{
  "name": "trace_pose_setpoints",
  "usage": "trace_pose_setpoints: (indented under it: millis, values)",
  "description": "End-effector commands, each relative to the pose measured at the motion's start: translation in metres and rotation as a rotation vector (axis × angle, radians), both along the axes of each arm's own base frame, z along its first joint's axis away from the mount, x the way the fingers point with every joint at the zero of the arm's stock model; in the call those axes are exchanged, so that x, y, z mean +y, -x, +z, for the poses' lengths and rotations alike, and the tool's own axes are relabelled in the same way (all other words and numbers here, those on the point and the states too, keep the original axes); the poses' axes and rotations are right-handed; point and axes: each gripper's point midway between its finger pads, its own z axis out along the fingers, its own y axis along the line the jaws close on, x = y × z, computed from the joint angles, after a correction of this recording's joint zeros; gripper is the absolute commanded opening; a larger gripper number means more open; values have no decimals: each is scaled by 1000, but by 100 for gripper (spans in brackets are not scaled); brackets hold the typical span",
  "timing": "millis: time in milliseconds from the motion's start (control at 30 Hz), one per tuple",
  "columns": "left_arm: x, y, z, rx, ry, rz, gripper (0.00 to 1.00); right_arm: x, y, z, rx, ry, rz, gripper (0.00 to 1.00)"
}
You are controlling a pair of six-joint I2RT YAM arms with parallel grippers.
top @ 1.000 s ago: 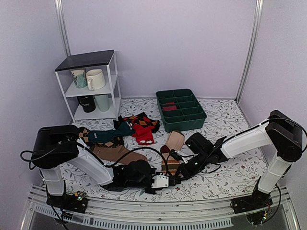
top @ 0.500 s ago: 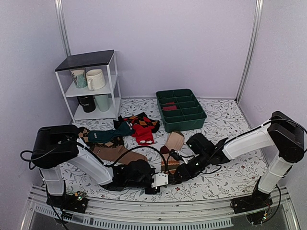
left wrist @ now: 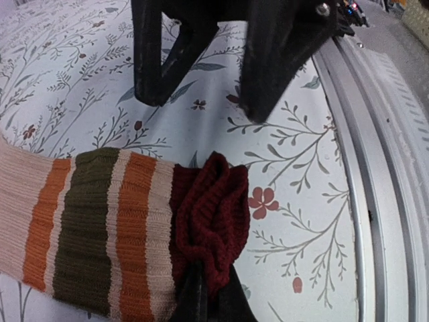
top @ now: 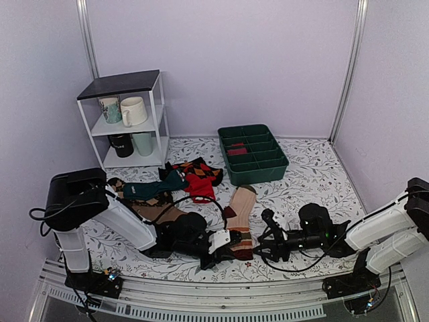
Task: Roll the socks
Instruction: Roll a pair of socks at the center of the board.
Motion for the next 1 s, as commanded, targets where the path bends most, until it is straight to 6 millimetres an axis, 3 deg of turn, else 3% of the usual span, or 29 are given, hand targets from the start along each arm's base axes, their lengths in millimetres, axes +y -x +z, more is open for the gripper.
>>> trace_pose_setpoints:
  millis: [0,133,200,300,467,600,967]
  values:
    - [41,20,-54,234,-195,11,0,15,0,15,-250,-58,36,56]
    - [43,20,-54,261,-195,13,0,13,6,13,-357,-77,71,58]
    - [47,22,-66,283,-226,14,0,14,11,8,-385,-65,116,59]
    - [48,22,-68,291,-227,13,0,15,14,-1,-419,-47,154,60]
    - [47,22,-69,298,-227,16,0,26,28,-2,-423,-90,241,60]
    - [48,23,-70,304,-230,11,0,34,40,-18,-393,-46,287,60]
    - [48,23,-72,315,-231,3,0,31,15,-34,-449,34,173,53]
